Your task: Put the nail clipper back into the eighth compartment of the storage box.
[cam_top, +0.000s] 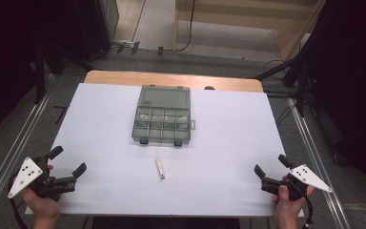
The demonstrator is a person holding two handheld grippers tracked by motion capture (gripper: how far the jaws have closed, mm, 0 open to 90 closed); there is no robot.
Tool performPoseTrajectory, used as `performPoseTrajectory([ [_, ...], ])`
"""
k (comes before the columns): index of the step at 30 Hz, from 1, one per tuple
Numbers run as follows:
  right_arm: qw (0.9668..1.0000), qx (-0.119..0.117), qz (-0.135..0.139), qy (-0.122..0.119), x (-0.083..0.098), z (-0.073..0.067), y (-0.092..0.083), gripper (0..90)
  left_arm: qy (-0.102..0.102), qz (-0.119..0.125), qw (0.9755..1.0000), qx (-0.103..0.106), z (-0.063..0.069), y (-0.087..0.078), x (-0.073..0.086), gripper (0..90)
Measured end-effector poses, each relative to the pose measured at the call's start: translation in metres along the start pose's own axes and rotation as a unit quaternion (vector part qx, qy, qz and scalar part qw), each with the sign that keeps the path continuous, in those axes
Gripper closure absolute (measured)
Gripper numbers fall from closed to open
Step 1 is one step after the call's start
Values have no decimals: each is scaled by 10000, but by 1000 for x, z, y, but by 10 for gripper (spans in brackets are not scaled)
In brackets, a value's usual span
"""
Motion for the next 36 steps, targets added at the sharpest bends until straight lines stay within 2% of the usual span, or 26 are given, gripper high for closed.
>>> performPoseTrajectory([
  [9, 9999, -128, -48, -106, -12, -21, 0, 0, -6, -17, 10000, 8, 1, 1, 1, 0],
  [16, 9991, -346, -157, -187, -26, -47, 8, 0, 25, -45, 10000, 17, 2, 2, 2, 0],
  [21, 9972, -583, -304, -350, -33, -67, 14, 0, 14, -37, 10000, 20, 2, 2, 2, 0],
  [28, 9947, -744, -484, -525, -39, -95, 27, 15, 24, -42, 10000, 20, 2, 2, 2, 0],
  [36, 9921, -869, -603, -677, -44, -122, 41, 80, 14, -36, 10000, 25, 2, 2, 2, 0],
])
Point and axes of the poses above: each handheld gripper's, and its own axes: y roughly forward along the jaws, x roughly out of its underside, z roughly to its right, the point moved 7 cm from there along y, roughly forward along the jaws, and after that the axes turned 7 degrees about -z, right-handed, at the moved point
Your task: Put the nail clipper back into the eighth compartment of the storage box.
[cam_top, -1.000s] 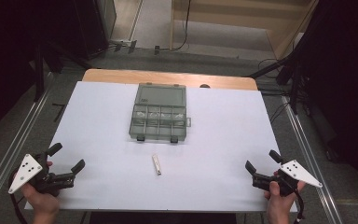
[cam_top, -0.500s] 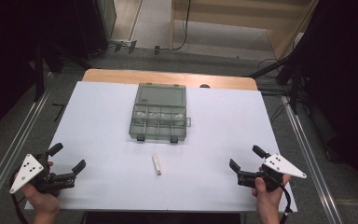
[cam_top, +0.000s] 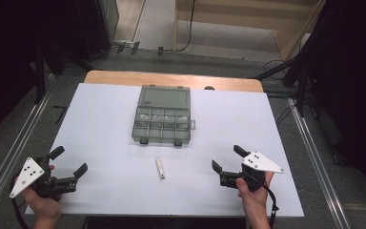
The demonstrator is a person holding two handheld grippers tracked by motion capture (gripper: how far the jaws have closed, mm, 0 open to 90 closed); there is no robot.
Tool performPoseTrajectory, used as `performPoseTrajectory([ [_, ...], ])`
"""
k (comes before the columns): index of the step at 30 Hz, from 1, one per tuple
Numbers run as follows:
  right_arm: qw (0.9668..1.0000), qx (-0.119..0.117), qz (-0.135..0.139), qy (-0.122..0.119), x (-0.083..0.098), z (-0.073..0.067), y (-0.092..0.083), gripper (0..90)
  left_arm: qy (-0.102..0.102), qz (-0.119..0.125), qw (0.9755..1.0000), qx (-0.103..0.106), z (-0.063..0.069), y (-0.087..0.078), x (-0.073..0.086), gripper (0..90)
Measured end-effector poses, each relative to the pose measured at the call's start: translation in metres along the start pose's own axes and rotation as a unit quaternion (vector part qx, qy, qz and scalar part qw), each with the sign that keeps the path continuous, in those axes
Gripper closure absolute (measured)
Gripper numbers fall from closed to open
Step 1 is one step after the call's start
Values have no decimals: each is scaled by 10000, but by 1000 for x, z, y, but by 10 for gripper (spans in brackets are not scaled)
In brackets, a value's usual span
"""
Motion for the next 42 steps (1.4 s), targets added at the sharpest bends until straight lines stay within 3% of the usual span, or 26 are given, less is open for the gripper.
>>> performPoseTrajectory([
  [8, 9996, -215, -181, -59, -6, -22, 15, 118, -31, 15, 10000, 1, -1, 0, 0, 0],
  [15, 9991, -171, -367, -140, -13, -40, 29, 143, -62, 47, 10000, 27, -1, -1, 0, 0],
  [20, 9981, 23, -585, -166, -14, -55, 39, 263, -69, 48, 10000, 41, -1, -1, 0, 0],
  [23, 9975, -41, -672, -232, -15, -65, 46, 294, -51, 38, 10000, 46, -1, -1, 0, 0],
  [27, 9975, -104, -668, -183, -14, -74, 53, 405, -41, 31, 10000, 43, -1, -1, 0, 0],
  [30, 9960, -304, -838, -74, -11, -82, 60, 457, -39, 23, 10000, 43, -1, 0, 0, 0],
  [33, 9924, -567, -1079, 149, -8, -92, 65, 474, -30, 11, 10000, 45, 0, 0, 0, 0],
  [42, 9827, -857, -1624, 235, -1, -115, 81, 593, -32, 21, 10000, 62, 0, -1, 0, 0],
])
Point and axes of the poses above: each handheld gripper's, and its own axes: y roughly forward along the jaws, x roughly out of its underside, z roughly to its right, the point moved 7 cm from there along y, roughly forward along the jaws, and after that the axes turned 7 degrees about -z, right-handed, at the moved point
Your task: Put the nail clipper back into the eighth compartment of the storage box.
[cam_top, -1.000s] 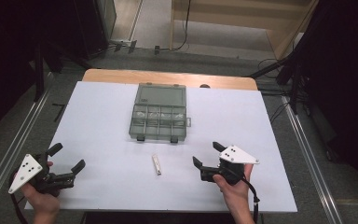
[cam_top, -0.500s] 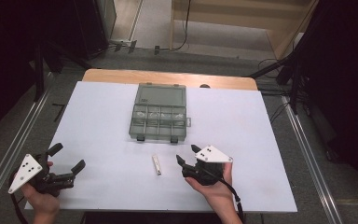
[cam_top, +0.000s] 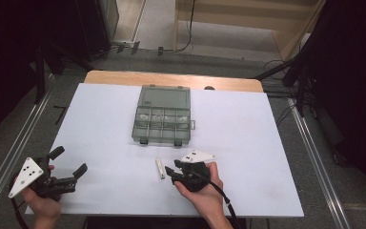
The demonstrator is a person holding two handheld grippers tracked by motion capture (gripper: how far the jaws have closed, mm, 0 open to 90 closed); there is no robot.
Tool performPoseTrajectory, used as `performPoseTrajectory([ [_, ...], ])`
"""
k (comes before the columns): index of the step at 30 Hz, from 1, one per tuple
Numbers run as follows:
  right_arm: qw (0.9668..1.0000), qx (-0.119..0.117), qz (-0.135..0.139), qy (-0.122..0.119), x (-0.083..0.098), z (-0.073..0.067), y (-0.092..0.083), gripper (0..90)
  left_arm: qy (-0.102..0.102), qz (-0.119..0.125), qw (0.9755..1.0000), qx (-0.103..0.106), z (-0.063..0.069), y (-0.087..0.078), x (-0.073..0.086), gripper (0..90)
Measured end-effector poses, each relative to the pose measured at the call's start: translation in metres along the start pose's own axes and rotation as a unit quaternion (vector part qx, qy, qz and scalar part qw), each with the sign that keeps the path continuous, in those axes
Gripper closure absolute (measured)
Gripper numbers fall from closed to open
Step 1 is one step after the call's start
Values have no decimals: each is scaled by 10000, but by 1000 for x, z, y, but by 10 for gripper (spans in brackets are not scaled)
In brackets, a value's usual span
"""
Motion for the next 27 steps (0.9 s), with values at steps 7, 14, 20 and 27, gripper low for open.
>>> performPoseTrajectory([
  [7, 9991, -126, -380, 101, 5, -8, 16, 670, -2, 8, 10000, 8, 0, 0, 0, 0],
  [14, 9978, -112, -618, 224, 8, -11, 29, 704, -3, 13, 10000, 7, 0, 0, 0, 0],
  [20, 9968, 11, -730, 319, 10, -12, 38, 707, 3, 2, 10000, 7, 0, 0, 0, 0],
  [27, 9961, 209, -778, 348, 10, -14, 45, 727, 0, 7, 10000, 8, 0, 0, 0, 0],
])
Point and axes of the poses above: each handheld gripper's, and its own axes: y roughly forward along the jaws, x roughly out of its underside, z roughly to its right, the point moved 7 cm from there along y, roughly forward along the jaws, and after that the axes turned 7 degrees about -z, right-handed, at the moved point
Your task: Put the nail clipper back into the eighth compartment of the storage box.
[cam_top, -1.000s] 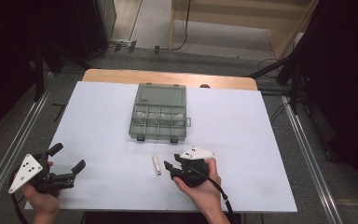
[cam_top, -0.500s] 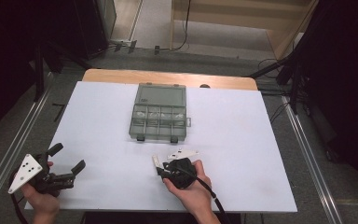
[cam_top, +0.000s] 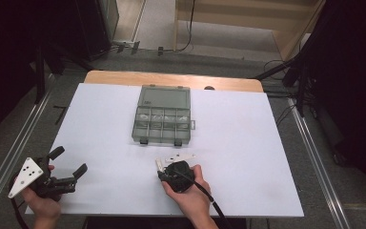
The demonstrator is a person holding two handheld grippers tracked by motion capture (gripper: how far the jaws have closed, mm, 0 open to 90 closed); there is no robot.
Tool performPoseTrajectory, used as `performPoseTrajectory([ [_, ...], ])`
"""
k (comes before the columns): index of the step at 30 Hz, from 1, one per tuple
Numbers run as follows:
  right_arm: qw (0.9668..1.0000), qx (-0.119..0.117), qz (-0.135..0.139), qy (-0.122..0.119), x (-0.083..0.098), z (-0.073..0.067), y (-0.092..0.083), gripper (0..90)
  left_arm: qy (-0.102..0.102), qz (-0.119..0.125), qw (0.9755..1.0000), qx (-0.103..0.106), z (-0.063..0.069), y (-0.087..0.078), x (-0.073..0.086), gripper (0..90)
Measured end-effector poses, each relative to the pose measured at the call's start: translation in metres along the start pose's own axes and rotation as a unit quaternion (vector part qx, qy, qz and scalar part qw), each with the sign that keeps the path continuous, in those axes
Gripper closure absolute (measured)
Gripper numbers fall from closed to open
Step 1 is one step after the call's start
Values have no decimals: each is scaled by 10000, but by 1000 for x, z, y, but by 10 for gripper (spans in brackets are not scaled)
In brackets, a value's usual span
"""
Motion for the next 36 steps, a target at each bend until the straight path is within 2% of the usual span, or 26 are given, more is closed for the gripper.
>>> performPoseTrajectory([
  [5, 9992, 375, 70, -123, 2, -5, 4, 744, -4, 8, 10000, 4, 0, 0, 0, 0],
  [7, 9974, 645, 117, -296, 4, -8, 6, 748, -4, 5, 10000, 5, 0, 0, 0, 0],
  [9, 9965, 758, 104, -334, 4, -10, 6, 751, -7, 5, 10000, 3, 0, 0, 0, 0],
  [14, 9979, 592, 87, -253, 3, -6, 6, 790, -13, 6, 10000, 11, 0, 0, 0, 0],
  [16, 9980, 575, 130, -239, 4, -6, 6, 794, -11, 7, 10000, 13, 0, 0, 0, 0],
  [23, 9991, 270, 282, -140, 5, -2, 4, 798, -17, 9, 10000, 16, 0, 0, 0, 0],
  [36, 9981, 77, 604, -130, 0, 4, -13, 798, -23, 4, 10000, 14, 0, 0, 0, 0],
])
Point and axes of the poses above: each handheld gripper's, and its own axes: y roughly forward along the jaws, x roughly out of its underside, z roughly to its right, the point moved 7 cm from there along y, roughly forward along the jaws, and after that the axes turned 7 degrees about -z, right-handed, at the moved point
